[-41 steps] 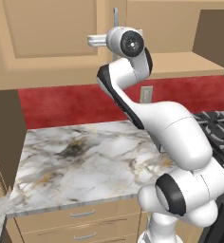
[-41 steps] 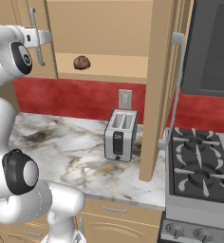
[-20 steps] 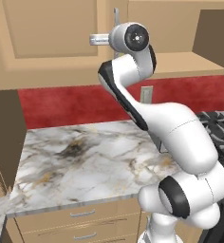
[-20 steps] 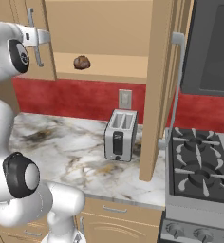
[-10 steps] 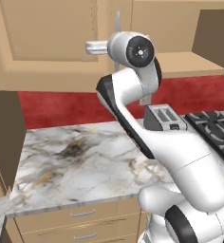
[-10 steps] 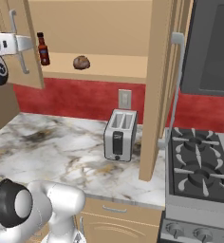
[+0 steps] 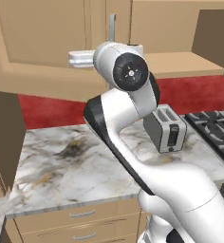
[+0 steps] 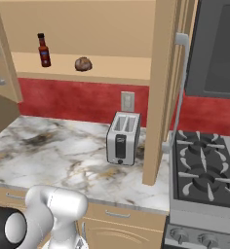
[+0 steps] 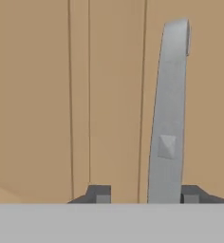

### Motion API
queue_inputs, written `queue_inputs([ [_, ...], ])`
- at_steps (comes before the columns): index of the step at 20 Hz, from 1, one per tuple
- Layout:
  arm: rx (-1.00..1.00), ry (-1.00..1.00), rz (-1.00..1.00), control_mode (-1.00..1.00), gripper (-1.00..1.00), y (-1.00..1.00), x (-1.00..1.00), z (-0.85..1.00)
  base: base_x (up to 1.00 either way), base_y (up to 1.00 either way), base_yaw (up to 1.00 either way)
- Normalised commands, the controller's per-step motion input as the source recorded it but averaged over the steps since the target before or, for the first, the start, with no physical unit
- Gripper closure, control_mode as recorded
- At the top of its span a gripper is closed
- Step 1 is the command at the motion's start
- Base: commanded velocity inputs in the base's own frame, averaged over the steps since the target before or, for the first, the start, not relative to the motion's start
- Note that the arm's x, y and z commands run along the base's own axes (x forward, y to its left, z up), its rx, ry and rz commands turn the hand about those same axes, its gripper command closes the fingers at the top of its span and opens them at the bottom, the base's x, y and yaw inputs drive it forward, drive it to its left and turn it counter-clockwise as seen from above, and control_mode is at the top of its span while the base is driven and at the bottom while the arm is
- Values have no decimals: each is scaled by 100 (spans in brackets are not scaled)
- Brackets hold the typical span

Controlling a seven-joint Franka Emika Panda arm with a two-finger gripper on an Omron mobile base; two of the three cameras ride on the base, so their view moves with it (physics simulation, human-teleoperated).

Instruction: The dining table condiment station is running low on condiment bottle. Refill the condiment station by opening the cabinet and taking the condiment bottle from the cabinet and placing it on the dining table.

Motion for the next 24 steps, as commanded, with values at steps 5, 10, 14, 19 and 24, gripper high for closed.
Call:
queue_inputs([
  [5, 0, 0, 1, -100, 100, 88, -97, -4, 0, 0, 0],
  [10, -1, 1, 5, -100, -100, 90, -64, -9, 0, 0, 0],
  [14, 18, 0, 2, -100, -100, -12, -52, 0, 0, 0, 0],
  [19, 39, 0, 10, -100, -100, -85, -72, 0, 0, 0, 0],
  [24, 48, 3, 24, -100, -100, -100, -48, 0, 0, 0, 0],
])
